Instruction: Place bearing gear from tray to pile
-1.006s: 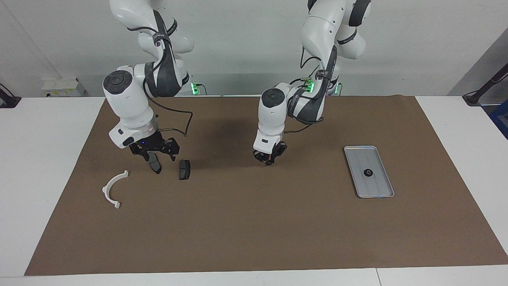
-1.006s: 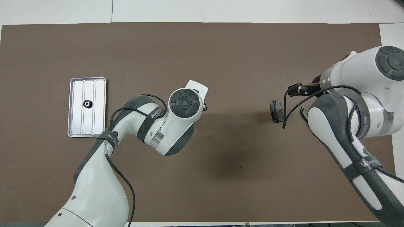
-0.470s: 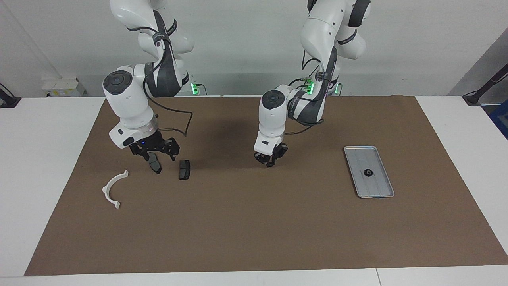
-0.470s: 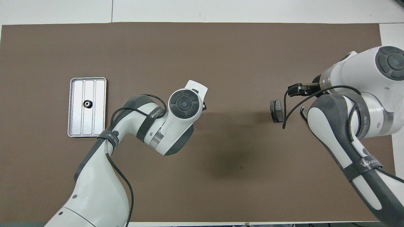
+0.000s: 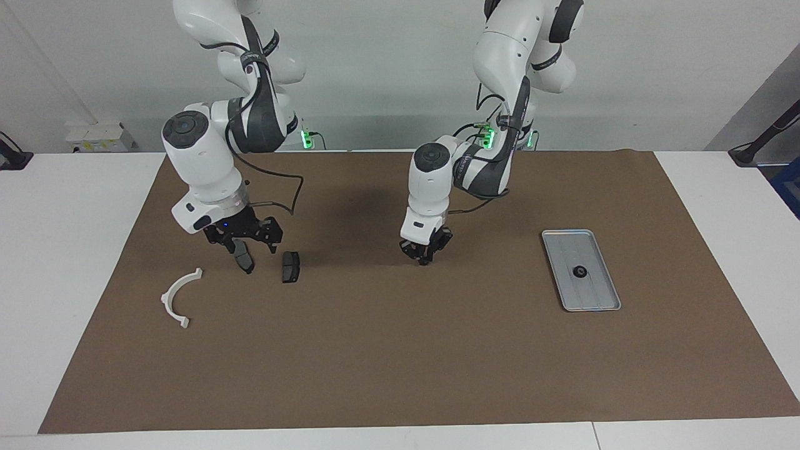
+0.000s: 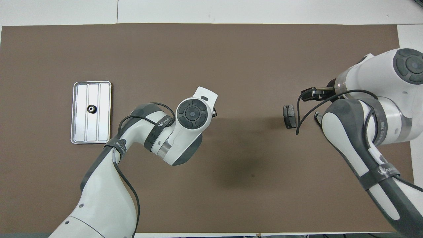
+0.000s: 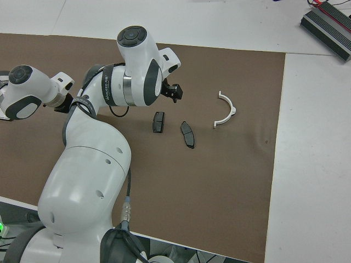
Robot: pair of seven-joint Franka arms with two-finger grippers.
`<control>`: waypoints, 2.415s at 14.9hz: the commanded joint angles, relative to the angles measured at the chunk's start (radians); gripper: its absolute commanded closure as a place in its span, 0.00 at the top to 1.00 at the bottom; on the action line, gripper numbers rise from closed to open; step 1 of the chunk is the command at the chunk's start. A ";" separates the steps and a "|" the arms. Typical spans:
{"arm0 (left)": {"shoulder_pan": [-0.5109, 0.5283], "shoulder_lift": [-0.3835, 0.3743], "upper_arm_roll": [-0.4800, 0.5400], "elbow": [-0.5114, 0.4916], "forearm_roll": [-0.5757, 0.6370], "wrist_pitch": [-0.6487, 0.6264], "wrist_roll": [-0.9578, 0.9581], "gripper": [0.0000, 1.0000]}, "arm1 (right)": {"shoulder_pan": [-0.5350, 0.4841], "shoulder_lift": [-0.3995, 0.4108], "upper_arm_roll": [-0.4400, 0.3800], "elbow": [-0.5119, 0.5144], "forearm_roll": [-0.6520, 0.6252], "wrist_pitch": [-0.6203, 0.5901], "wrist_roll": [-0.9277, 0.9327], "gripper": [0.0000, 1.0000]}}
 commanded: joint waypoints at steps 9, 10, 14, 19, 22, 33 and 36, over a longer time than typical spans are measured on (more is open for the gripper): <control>0.119 -0.063 0.032 0.022 0.051 -0.046 0.133 0.93 | 0.000 -0.002 0.000 -0.005 0.028 -0.005 0.009 1.00; 0.186 -0.094 0.025 0.024 0.047 -0.067 0.214 0.92 | 0.000 -0.002 0.000 -0.008 0.028 -0.005 0.011 1.00; 0.410 -0.139 0.028 0.055 -0.044 -0.153 0.593 0.92 | 0.096 -0.002 0.000 -0.009 0.026 0.001 0.210 1.00; 0.599 -0.136 0.029 0.021 -0.081 -0.130 0.887 0.91 | 0.314 0.063 -0.002 0.015 0.002 0.046 0.573 1.00; 0.632 -0.143 0.029 -0.065 -0.081 -0.072 0.939 0.91 | 0.416 0.150 -0.002 0.102 -0.034 0.047 0.756 1.00; 0.639 -0.200 0.031 -0.250 -0.081 -0.019 0.940 0.90 | 0.609 0.526 0.000 0.524 -0.162 -0.082 1.140 0.99; 0.639 -0.203 0.031 -0.284 -0.081 0.037 0.940 0.90 | 0.603 0.523 0.001 0.517 -0.153 -0.051 1.140 0.96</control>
